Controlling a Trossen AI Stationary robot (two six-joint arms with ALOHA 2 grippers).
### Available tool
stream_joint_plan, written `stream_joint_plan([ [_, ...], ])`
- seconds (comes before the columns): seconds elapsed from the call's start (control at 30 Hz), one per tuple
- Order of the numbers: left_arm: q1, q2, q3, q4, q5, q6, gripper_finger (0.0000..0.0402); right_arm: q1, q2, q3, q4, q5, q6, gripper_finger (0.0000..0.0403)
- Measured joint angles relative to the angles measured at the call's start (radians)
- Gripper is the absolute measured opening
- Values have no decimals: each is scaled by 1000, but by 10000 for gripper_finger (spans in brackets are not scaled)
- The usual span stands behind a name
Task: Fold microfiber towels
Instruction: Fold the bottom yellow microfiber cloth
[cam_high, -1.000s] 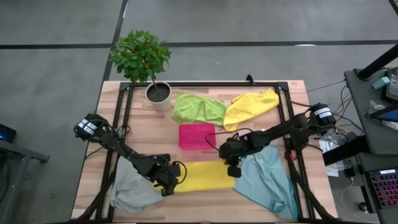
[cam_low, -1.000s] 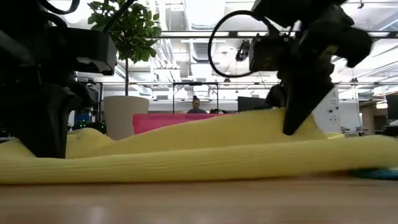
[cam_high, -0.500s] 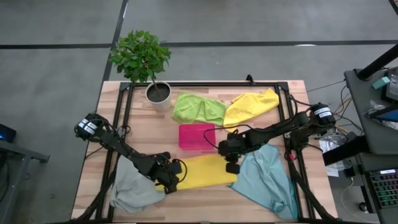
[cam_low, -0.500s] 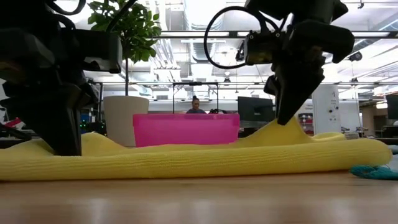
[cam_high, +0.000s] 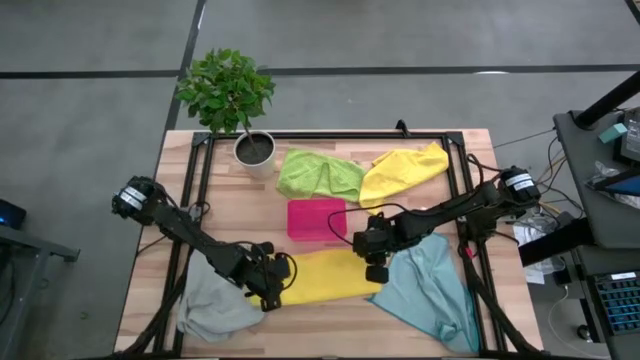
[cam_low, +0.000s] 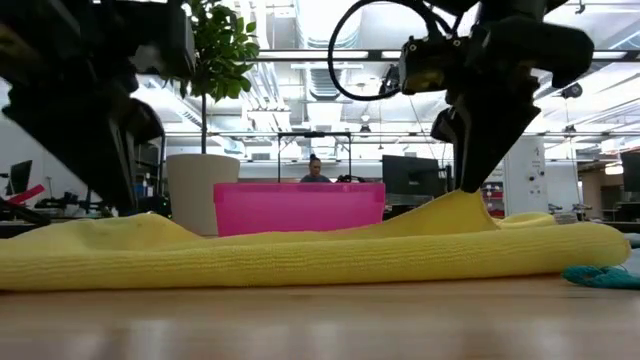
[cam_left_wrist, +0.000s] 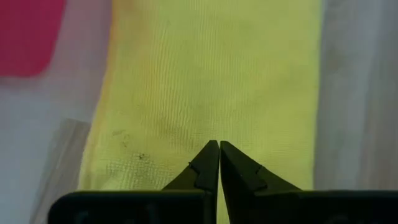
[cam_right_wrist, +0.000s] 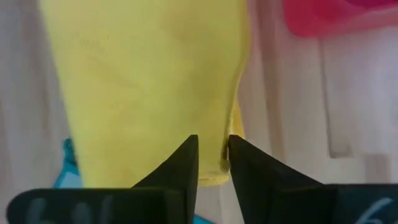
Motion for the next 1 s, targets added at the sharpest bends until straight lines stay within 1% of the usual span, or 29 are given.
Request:
stream_joint_plan([
  [0.13,0,-33,0,-31,-11,1,0,37,0,4,-105,107,56,52],
  [0.23,-1,-41,-4,-70,-17,-2,0,73,0,4,-193,171,117,44],
  [0.3,-1,-41,-5,-97,-17,-2,0,93,0,4,-220,193,152,44],
  [0.43,0,-35,-15,-111,-25,-1,0,128,-1,1,-200,215,191,43],
  [0.5,0,-31,-16,-108,-36,-1,0,145,-2,-4,-152,241,198,43],
  [0.57,0,-31,-16,-106,-53,-2,0,158,-2,-20,-57,273,196,43],
  [0.73,0,-30,-23,-72,-114,-1,0,163,7,-108,279,297,154,43],
  [0.83,0,-29,-23,-68,-155,-1,0,154,41,-162,453,318,148,43],
  [0.9,0,-27,-24,-64,-180,-1,0,148,69,-185,499,356,155,43],
  [1.0,0,-27,-26,-63,-207,-1,0,138,104,-202,510,400,174,43],
])
